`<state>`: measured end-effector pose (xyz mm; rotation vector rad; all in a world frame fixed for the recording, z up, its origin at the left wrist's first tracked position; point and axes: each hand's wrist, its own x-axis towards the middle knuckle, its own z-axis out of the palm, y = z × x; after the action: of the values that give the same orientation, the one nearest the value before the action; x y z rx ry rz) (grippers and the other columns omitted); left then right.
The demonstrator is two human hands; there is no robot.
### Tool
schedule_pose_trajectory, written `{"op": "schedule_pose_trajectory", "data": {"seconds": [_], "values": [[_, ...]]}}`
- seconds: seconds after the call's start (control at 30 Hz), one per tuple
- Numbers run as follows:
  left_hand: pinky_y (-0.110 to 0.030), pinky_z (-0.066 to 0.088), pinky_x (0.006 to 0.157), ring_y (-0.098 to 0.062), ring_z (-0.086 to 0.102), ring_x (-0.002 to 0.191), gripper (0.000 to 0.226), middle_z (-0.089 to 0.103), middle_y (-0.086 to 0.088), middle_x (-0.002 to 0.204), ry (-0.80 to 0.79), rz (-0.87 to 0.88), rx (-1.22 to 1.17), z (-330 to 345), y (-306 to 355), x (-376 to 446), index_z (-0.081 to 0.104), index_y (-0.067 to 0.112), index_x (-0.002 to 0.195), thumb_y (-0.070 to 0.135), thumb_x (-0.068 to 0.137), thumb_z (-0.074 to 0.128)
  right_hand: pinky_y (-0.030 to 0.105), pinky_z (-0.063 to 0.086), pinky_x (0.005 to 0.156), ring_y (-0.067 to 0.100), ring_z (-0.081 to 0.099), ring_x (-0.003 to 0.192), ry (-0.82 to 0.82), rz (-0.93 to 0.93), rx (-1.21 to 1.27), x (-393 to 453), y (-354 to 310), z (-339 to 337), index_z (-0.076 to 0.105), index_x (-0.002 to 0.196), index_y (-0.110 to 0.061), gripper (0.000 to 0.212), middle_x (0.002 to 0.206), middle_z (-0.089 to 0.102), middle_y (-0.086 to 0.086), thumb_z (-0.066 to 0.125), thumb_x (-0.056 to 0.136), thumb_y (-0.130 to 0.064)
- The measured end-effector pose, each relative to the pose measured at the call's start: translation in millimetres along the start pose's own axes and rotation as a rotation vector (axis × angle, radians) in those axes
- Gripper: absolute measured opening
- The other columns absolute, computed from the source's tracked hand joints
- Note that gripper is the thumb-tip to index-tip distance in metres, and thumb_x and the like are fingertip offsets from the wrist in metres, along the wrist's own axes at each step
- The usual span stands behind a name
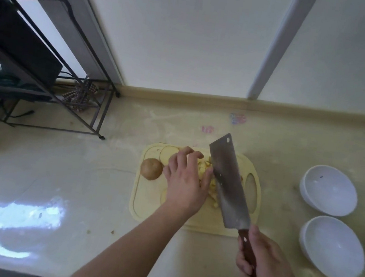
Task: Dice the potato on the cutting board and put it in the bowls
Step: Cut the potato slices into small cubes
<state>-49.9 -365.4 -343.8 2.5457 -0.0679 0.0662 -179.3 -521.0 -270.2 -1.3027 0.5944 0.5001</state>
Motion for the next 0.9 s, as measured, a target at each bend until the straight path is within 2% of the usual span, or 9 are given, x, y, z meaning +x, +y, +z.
{"op": "schedule_pose_trajectory", "data": {"seconds": [0.17, 0.27, 0.4, 0.47, 0.53, 0.6, 0.7, 0.77, 0.9], "values": [[-0.037, 0.026, 0.101, -0.022, 0.034, 0.123, 0.040, 0.051, -0.006, 0.132, 0.021, 0.059, -0.143, -7, -24, -3, 0.061, 0.015, 0.120, 0.037, 0.094, 0.040, 0.017, 0.031, 0.039, 0.011, 0.029, 0.033, 0.033, -0.064, 0.017, -6, 6, -7, 0.054, 0.064, -0.020, 0.079, 0.049, 0.037, 0.009, 0.066, 0.044, -0.096], [-0.039, 0.034, 0.104, -0.022, 0.044, 0.117, 0.030, 0.058, -0.005, 0.123, 0.035, 0.225, -0.112, -22, -59, -10, 0.064, 0.012, 0.114, 0.025, 0.091, 0.050, 0.016, 0.029, 0.039, 0.011, 0.027, 0.034, 0.032, -0.096, -0.008, -9, 7, -8, 0.052, 0.064, -0.020, 0.078, 0.051, 0.037, 0.009, 0.065, 0.048, -0.096], [-0.045, 0.040, 0.106, -0.025, 0.051, 0.122, 0.050, 0.057, -0.002, 0.129, -0.200, 0.389, -0.012, -39, -93, -29, 0.061, 0.015, 0.126, 0.038, 0.082, 0.062, 0.013, 0.025, 0.036, 0.011, 0.024, 0.034, 0.026, -0.078, -0.060, -13, 8, -4, 0.053, 0.064, -0.019, 0.079, 0.051, 0.036, 0.008, 0.066, 0.046, -0.094], [-0.043, 0.040, 0.107, -0.025, 0.048, 0.126, 0.060, 0.054, 0.000, 0.135, -0.284, 0.411, 0.043, -41, -100, -36, 0.057, 0.016, 0.133, 0.045, 0.082, 0.066, 0.013, 0.024, 0.035, 0.012, 0.025, 0.033, -0.005, -0.051, -0.135, -12, 8, 0, 0.051, 0.069, -0.015, 0.074, 0.050, 0.037, 0.006, 0.063, 0.062, -0.087], [-0.041, 0.041, 0.107, -0.024, 0.049, 0.124, 0.059, 0.054, -0.001, 0.135, -0.282, 0.425, 0.034, -40, -101, -40, 0.056, 0.015, 0.134, 0.046, 0.084, 0.066, 0.016, 0.024, 0.036, 0.011, 0.026, 0.035, -0.028, -0.021, -0.209, -10, 11, 4, 0.048, 0.074, -0.010, 0.065, 0.051, 0.036, 0.005, 0.051, 0.080, -0.075], [-0.040, 0.044, 0.106, -0.025, 0.051, 0.121, 0.057, 0.056, -0.004, 0.132, -0.238, 0.414, 0.020, -36, -102, -45, 0.058, 0.012, 0.131, 0.044, 0.085, 0.066, 0.019, 0.025, 0.038, 0.013, 0.027, 0.039, -0.028, -0.013, -0.318, -7, 15, 7, 0.050, 0.071, -0.017, 0.059, 0.051, 0.037, 0.002, 0.046, 0.083, -0.075], [-0.036, 0.045, 0.104, -0.025, 0.053, 0.117, 0.054, 0.058, -0.007, 0.129, -0.155, 0.376, -0.006, -29, -102, -57, 0.060, 0.010, 0.126, 0.043, 0.084, 0.068, 0.017, 0.028, 0.040, 0.010, 0.033, 0.039, 0.002, -0.008, -0.487, -1, 24, 7, 0.049, 0.066, -0.020, 0.057, 0.047, 0.043, -0.002, 0.047, 0.080, -0.075], [-0.035, 0.046, 0.103, -0.025, 0.052, 0.118, 0.052, 0.058, -0.008, 0.130, -0.138, 0.386, -0.024, -27, -99, -60, 0.061, 0.008, 0.126, 0.039, 0.085, 0.068, 0.014, 0.031, 0.042, 0.003, 0.037, 0.038, 0.021, -0.033, -0.595, 3, 29, 6, 0.048, 0.066, -0.017, 0.051, 0.044, 0.046, -0.004, 0.044, 0.082, -0.066], [-0.040, 0.048, 0.100, -0.031, 0.051, 0.116, 0.043, 0.057, -0.010, 0.137, -0.162, 0.494, -0.024, -21, -94, -58, 0.064, 0.009, 0.123, 0.031, 0.087, 0.069, 0.023, 0.037, 0.053, 0.007, 0.050, 0.048, 0.023, -0.112, -0.793, 7, 39, 8, 0.045, 0.065, -0.018, 0.043, 0.049, 0.055, -0.007, 0.048, 0.098, -0.046]]}}
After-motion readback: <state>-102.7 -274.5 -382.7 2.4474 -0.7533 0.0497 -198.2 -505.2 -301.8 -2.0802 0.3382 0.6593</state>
